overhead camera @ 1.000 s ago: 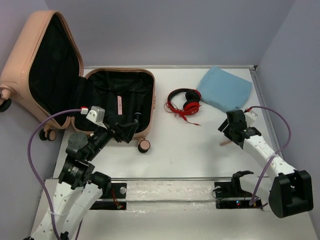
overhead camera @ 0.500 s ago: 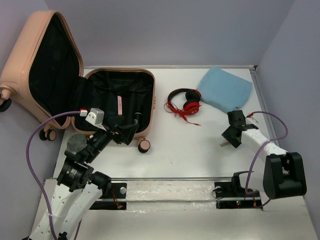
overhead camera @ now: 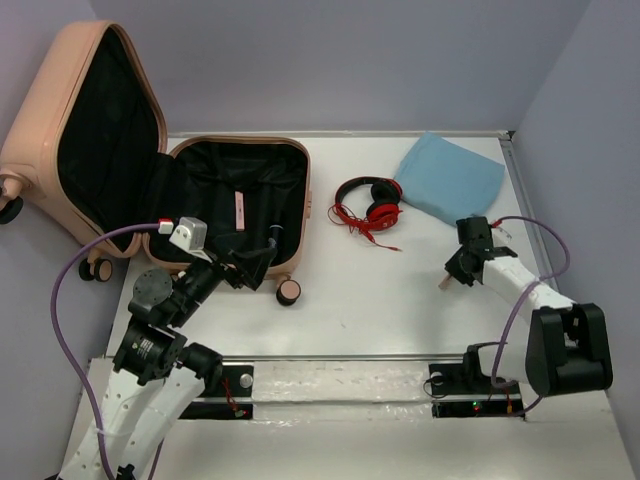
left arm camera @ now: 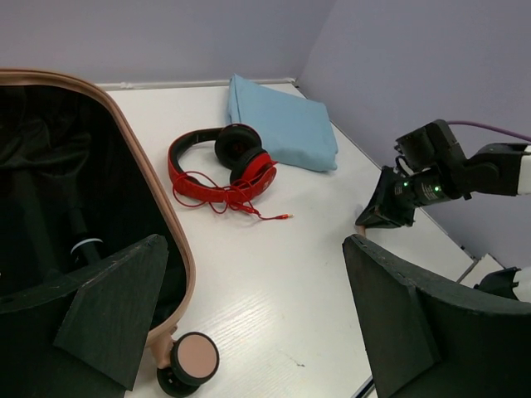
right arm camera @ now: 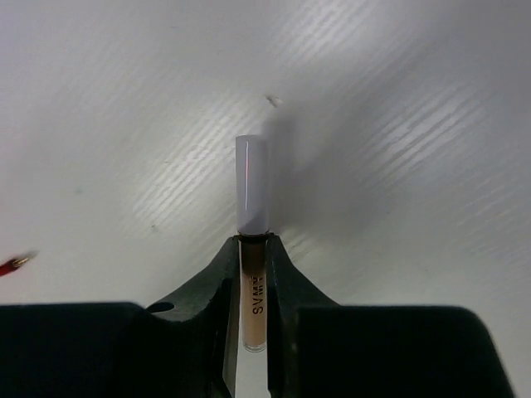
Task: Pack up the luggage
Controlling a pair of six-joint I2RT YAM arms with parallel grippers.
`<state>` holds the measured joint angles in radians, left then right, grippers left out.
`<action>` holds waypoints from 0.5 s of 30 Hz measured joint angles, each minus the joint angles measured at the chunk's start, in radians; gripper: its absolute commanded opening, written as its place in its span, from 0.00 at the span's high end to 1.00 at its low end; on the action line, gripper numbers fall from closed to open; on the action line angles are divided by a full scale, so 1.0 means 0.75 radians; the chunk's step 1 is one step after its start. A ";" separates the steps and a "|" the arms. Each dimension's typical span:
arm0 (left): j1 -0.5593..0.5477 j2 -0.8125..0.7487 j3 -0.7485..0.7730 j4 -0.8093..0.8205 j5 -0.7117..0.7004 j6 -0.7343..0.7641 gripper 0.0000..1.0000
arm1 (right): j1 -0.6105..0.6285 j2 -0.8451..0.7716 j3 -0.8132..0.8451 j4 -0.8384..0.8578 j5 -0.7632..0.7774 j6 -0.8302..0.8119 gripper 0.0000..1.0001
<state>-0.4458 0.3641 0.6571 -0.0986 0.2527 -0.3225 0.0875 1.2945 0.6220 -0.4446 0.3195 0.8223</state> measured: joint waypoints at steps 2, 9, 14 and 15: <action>0.000 0.001 0.000 0.000 0.000 0.000 0.01 | 0.013 -0.074 0.001 0.008 -0.044 -0.037 0.93; 0.016 0.008 0.000 0.000 0.000 0.000 0.01 | 0.461 -0.145 0.289 0.027 -0.120 -0.115 0.93; 0.043 0.026 0.000 -0.001 -0.009 0.000 0.01 | 0.837 0.229 0.819 0.165 -0.178 -0.197 0.93; 0.049 0.028 0.000 0.000 -0.013 0.000 0.01 | 0.893 0.313 0.910 0.190 -0.193 -0.213 0.89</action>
<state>-0.4088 0.3851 0.6571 -0.0986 0.2432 -0.3225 0.7570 1.5295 1.3048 -0.3023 0.1745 0.6624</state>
